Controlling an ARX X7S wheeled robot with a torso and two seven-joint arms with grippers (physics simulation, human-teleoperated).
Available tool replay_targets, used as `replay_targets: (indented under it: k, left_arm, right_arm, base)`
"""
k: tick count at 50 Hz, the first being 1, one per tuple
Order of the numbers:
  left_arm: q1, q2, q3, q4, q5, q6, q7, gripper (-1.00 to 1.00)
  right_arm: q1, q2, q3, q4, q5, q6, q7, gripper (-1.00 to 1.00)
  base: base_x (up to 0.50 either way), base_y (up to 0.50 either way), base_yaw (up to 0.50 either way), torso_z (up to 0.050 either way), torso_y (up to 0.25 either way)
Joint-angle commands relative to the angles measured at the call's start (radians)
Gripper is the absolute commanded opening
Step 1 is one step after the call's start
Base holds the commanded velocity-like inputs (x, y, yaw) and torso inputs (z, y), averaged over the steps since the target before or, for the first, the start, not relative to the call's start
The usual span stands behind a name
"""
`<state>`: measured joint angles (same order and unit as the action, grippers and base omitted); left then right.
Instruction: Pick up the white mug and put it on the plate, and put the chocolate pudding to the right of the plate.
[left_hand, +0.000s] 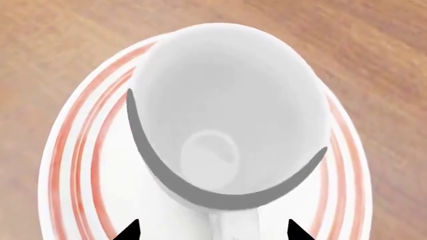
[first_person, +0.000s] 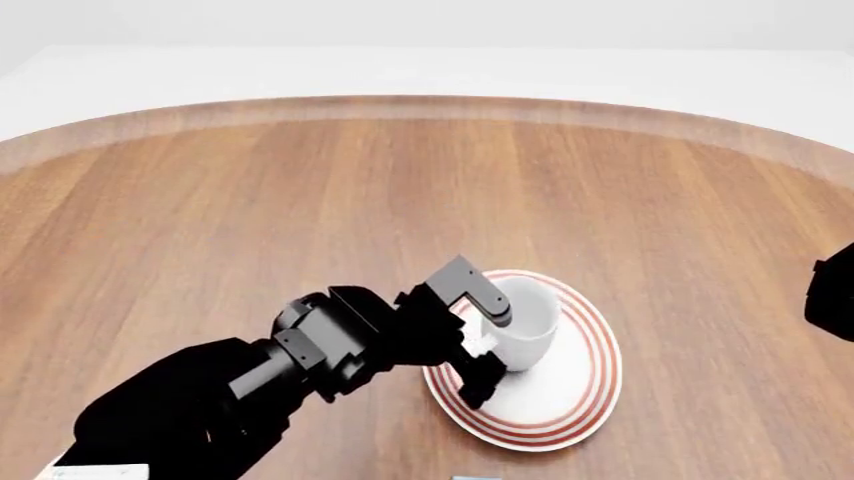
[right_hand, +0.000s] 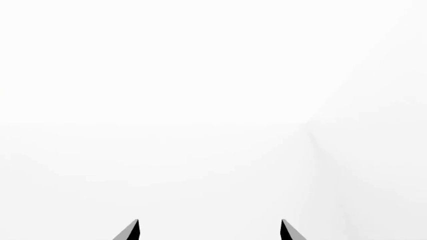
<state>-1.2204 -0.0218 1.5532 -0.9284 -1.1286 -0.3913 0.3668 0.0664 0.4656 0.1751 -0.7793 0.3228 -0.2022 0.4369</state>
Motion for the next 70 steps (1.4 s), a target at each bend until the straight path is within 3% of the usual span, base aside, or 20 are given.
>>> replay_targets:
  k: [1, 6, 18, 70]
  left_arm:
    - [-0.004, -0.002, -0.012, 0.040, 0.028, -0.021, -0.009, 1.00]
    - [-0.020, -0.066, -0.021, 0.172, 0.007, -0.056, -0.072, 1.00]
    - [-0.051, -0.129, -0.033, 0.293, -0.008, -0.085, -0.125, 1.00]
    - [-0.141, -0.348, -0.096, 0.732, -0.077, -0.138, -0.260, 1.00]
  right_arm:
    - [0.001, -0.017, 0.022, -0.003, -0.021, -0.001, -0.020, 1.00]
    - [0.002, -0.018, 0.012, -0.007, -0.029, 0.001, -0.020, 1.00]
    - [0.000, -0.019, 0.002, -0.004, -0.033, -0.001, -0.021, 1.00]
    - [0.005, -0.010, -0.021, -0.017, -0.040, 0.011, -0.011, 1.00]
  base:
    - [0.00, 0.00, 0.00, 0.000, 0.000]
    - [0.00, 0.00, 0.00, 0.000, 0.000]
    - [0.00, 0.00, 0.00, 0.000, 0.000]
    - [0.00, 0.00, 0.00, 0.000, 0.000]
